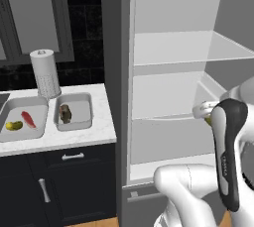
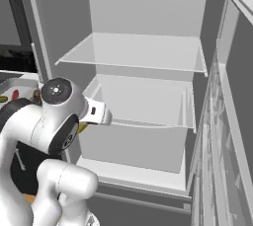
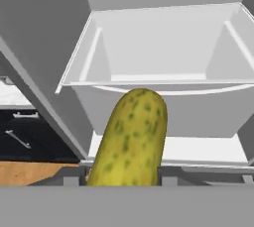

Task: Place one cucumber and one steak in each tupperware on the nearby counter, to pack two identical lunches.

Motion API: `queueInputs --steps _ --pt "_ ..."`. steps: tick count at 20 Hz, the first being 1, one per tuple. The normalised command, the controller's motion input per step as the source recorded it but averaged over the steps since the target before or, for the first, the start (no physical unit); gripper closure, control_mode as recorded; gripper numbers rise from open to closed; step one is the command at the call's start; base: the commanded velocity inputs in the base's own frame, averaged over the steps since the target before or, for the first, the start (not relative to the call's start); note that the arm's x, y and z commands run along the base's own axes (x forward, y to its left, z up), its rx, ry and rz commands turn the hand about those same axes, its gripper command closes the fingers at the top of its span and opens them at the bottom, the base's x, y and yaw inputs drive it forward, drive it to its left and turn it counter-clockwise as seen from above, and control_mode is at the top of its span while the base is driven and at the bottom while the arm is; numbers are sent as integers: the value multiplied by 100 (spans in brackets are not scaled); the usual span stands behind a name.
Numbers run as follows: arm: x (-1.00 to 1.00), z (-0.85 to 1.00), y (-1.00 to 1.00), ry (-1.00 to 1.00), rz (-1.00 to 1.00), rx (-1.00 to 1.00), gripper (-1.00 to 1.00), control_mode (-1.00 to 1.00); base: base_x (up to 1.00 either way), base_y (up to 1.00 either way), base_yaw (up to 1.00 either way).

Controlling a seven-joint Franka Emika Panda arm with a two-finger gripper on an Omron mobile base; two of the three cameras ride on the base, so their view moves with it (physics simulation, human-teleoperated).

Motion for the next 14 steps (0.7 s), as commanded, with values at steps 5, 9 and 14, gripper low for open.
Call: queueInputs --steps 5,9,14 --pt "-23 8 42 0 1 -20 100 -100 0 0 0" --pt "-27 9 41 0 0 -15 100 -100 0 0 0" --pt "-33 19 12 0 4 -3 100 -100 0 0 0"
